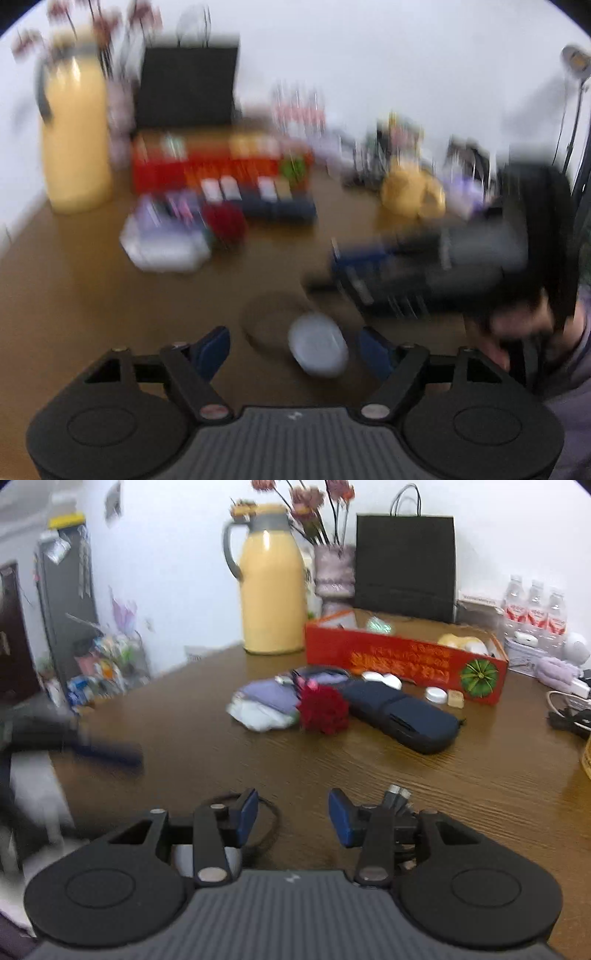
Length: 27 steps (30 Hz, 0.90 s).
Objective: Organize objects
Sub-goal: 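Lower the black cable onto the table while the left grasps a round white cap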
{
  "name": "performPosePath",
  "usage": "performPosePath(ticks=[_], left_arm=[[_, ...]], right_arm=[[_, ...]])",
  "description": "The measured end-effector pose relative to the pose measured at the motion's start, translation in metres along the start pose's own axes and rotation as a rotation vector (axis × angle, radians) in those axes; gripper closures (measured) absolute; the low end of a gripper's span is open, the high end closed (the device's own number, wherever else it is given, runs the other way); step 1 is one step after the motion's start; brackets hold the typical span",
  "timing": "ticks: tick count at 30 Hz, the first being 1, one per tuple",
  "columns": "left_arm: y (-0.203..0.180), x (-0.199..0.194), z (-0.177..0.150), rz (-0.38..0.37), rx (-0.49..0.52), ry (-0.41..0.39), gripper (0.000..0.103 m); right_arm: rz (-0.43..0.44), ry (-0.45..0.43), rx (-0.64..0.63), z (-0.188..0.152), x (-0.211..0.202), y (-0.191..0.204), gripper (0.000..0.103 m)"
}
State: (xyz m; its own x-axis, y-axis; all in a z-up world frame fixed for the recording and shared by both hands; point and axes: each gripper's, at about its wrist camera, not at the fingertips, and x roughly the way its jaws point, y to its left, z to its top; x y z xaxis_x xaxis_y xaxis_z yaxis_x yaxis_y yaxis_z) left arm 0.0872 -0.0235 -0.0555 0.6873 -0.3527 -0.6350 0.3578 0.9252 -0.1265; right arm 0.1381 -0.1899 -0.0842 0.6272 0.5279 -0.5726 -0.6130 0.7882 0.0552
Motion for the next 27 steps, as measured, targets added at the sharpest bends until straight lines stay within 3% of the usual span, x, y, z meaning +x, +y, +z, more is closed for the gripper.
performPosePath(ticks=[1, 5, 6, 7, 9, 12, 13, 16, 20, 23, 24, 26, 27], left_arm=[[-0.007, 0.01, -0.003, 0.015, 0.012, 0.014, 0.043], [-0.014, 0.024, -0.001, 0.064, 0.028, -0.004, 0.045], [-0.015, 0.025, 0.001, 0.076, 0.033, -0.004, 0.059], [-0.015, 0.026, 0.001, 0.077, 0.039, -0.007, 0.065], [-0.013, 0.023, 0.0, 0.078, 0.034, -0.013, 0.065], [-0.006, 0.015, -0.001, 0.103, 0.013, -0.032, 0.065], [0.003, 0.008, -0.001, 0.116, -0.015, -0.043, 0.065], [0.033, -0.007, 0.0, 0.179, -0.094, -0.068, 0.065], [0.047, -0.005, -0.004, 0.273, -0.09, -0.028, 0.065], [0.044, 0.006, -0.006, 0.269, -0.081, -0.011, 0.063], [0.041, 0.007, -0.006, 0.267, -0.073, -0.024, 0.056], [0.038, 0.012, -0.006, 0.242, -0.063, -0.025, 0.045], [0.039, 0.013, -0.007, 0.231, -0.066, -0.029, 0.039]], right_arm=[[-0.006, 0.005, 0.004, 0.001, 0.002, -0.002, 0.059], [0.089, 0.047, 0.045, 0.003, 0.006, -0.011, 0.059], [0.111, 0.067, 0.044, 0.002, 0.009, -0.011, 0.06], [0.12, 0.097, 0.038, 0.001, 0.015, -0.011, 0.065], [0.092, 0.092, 0.008, -0.002, 0.02, -0.005, 0.072], [0.017, 0.096, -0.018, -0.004, 0.022, 0.0, 0.096], [-0.001, 0.096, -0.019, -0.005, 0.021, -0.001, 0.1], [-0.052, 0.091, -0.037, -0.01, 0.017, -0.001, 0.1], [-0.173, 0.089, -0.051, -0.014, 0.013, -0.001, 0.1], [-0.202, 0.1, -0.016, -0.016, 0.004, -0.004, 0.097], [-0.196, 0.095, -0.008, -0.017, -0.003, -0.004, 0.095], [-0.148, 0.074, 0.041, -0.017, -0.02, -0.003, 0.079], [-0.125, 0.066, 0.069, -0.018, -0.028, -0.002, 0.054]])
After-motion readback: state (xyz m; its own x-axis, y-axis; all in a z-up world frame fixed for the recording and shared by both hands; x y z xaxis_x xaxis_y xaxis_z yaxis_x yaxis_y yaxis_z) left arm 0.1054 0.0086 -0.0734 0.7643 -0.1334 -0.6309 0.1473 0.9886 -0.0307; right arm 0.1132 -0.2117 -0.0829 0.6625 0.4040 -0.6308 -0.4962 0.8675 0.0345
